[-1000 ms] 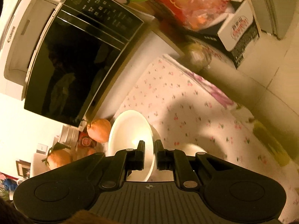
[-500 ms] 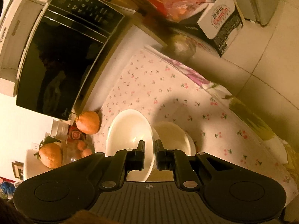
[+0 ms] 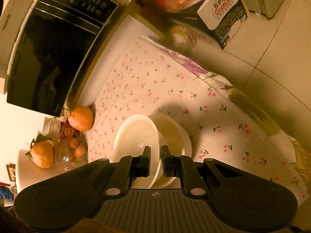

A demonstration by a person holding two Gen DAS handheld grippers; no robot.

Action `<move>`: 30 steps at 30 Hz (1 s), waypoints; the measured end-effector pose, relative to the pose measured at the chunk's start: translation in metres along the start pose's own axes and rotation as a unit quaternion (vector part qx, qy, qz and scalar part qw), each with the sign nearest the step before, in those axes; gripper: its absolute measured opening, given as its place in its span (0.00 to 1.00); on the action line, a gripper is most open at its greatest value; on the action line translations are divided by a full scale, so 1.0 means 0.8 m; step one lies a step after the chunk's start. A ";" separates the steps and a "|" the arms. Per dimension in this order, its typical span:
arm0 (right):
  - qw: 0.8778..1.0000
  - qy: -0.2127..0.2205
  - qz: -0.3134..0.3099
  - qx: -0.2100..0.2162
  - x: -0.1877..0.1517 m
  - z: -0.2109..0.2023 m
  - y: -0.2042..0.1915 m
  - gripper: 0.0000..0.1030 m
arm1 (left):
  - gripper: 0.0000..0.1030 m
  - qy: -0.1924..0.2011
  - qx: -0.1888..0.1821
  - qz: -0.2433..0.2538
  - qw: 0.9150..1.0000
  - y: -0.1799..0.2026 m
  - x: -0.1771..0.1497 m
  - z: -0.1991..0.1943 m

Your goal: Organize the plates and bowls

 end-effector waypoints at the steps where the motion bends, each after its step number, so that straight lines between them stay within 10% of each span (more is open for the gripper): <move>1: 1.000 -0.001 0.001 0.000 0.000 0.000 0.001 0.13 | 0.19 -0.001 0.000 0.002 1.000 0.001 -0.001 0.001; 30: 1.000 -0.006 0.004 -0.013 0.008 0.002 0.015 0.15 | 0.25 -0.018 0.008 0.021 1.000 0.011 -0.003 0.018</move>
Point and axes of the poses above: each gripper's, at about its wrist camera, not at the fingertips, and z roughly the way its jaws point, y to its right, x to its top, the point moved 1 cm from there along z, roughly the way its jaws point, and after that the axes turned 1 degree about y, right-handed, at the moved point
